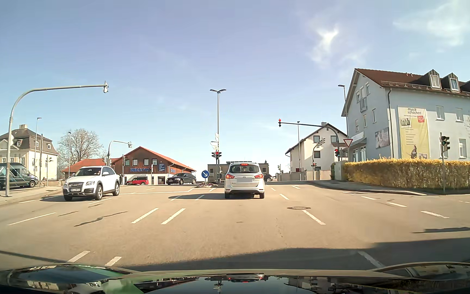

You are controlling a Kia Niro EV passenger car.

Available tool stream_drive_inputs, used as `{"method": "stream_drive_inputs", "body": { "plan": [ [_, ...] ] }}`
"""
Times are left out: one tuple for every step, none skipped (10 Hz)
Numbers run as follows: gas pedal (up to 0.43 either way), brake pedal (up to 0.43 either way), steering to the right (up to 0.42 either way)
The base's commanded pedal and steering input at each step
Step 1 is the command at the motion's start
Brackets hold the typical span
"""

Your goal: Follow the waypoints while adhering to traffic rules and regulations

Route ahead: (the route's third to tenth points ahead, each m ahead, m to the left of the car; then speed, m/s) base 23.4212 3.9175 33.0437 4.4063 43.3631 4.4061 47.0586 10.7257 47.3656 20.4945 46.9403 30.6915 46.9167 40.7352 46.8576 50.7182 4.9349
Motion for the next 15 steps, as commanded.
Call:
{"method": "stream_drive_inputs", "body": {
  "plan": [
    [0.11,0.0,-0.009],
    [0.11,0.0,-0.008],
    [0.11,0.0,-0.008],
    [0.11,0.0,-0.008],
    [0.11,0.0,-0.008],
    [0.098,0.0,-0.006],
    [0.02,0.0,-0.006],
    [0.0,0.0,-0.006],
    [0.0,0.0,-0.005],
    [0.0,0.0,-0.005],
    [0.0,0.0,-0.005],
    [0.0,0.0,-0.003],
    [0.0,0.0,0.0],
    [0.0,0.0,0.002],
    [0.0,0.0,0.002]
  ]
}}
